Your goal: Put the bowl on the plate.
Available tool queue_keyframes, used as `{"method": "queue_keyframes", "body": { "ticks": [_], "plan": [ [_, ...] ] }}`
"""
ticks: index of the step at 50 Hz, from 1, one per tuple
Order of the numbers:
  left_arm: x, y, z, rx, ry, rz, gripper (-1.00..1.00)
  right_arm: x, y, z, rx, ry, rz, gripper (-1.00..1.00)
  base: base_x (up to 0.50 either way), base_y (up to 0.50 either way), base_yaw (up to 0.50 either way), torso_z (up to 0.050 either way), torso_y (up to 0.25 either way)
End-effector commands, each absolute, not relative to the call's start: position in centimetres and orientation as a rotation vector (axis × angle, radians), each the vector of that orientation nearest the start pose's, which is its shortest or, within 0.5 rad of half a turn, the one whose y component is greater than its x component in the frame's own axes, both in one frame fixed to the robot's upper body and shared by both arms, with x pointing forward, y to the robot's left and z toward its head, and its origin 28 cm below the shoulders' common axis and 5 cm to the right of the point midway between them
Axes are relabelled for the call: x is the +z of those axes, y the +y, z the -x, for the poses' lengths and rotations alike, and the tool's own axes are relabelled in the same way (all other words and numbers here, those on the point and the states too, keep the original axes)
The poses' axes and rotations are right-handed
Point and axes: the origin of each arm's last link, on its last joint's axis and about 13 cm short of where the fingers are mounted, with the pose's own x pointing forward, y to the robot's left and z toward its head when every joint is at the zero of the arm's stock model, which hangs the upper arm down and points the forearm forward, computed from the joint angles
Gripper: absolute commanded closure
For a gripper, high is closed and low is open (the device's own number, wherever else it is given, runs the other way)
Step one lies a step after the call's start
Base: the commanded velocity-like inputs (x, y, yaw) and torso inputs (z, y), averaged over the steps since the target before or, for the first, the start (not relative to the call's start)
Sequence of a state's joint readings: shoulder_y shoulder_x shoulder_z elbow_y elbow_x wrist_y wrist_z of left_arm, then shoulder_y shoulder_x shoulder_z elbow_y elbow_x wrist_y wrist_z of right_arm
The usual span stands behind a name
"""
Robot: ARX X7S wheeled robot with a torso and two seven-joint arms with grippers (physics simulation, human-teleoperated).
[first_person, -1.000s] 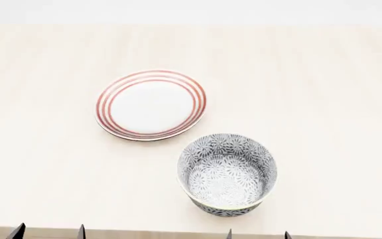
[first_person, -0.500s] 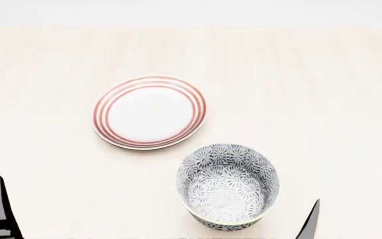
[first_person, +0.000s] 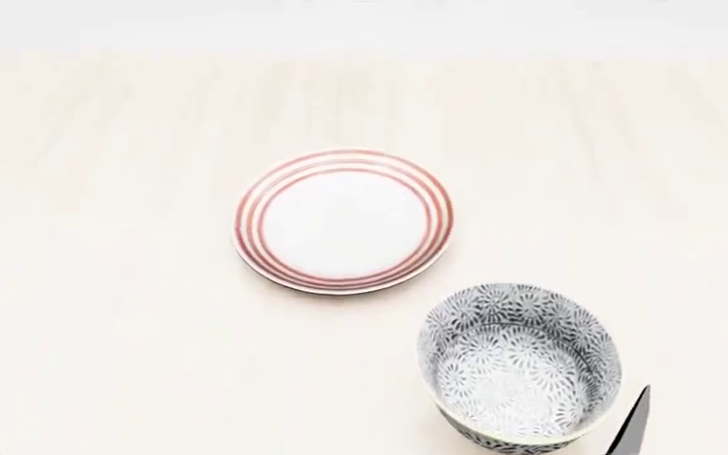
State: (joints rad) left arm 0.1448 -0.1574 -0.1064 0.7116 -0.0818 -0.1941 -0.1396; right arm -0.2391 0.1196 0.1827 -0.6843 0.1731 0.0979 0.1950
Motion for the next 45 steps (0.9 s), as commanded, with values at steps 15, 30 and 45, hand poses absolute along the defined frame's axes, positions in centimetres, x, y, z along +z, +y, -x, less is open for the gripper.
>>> {"method": "queue_keyframes", "body": {
  "ticks": [15, 30, 45],
  "plan": [
    [13.0, 24.5, -16.4, 0.17, -0.407, -0.084, -1.0, 11.9, -14.7, -14.4, -0.3, -0.393, -0.058, -1.0, 0.5, 0.0, 0.0, 0.0, 0.0],
    [13.3, 24.6, -16.2, 0.174, -0.418, -0.082, -1.0, 12.1, -14.6, -14.0, -0.302, -0.423, -0.036, -1.0, 0.47, 0.0, 0.0, 0.0, 0.0],
    [14.1, 24.8, -14.7, 0.208, -0.448, -0.046, -1.0, 15.3, -15.6, -8.9, -0.245, -0.358, -0.04, -1.0, 0.0, 0.0, 0.0, 0.0, 0.0]
  ]
}}
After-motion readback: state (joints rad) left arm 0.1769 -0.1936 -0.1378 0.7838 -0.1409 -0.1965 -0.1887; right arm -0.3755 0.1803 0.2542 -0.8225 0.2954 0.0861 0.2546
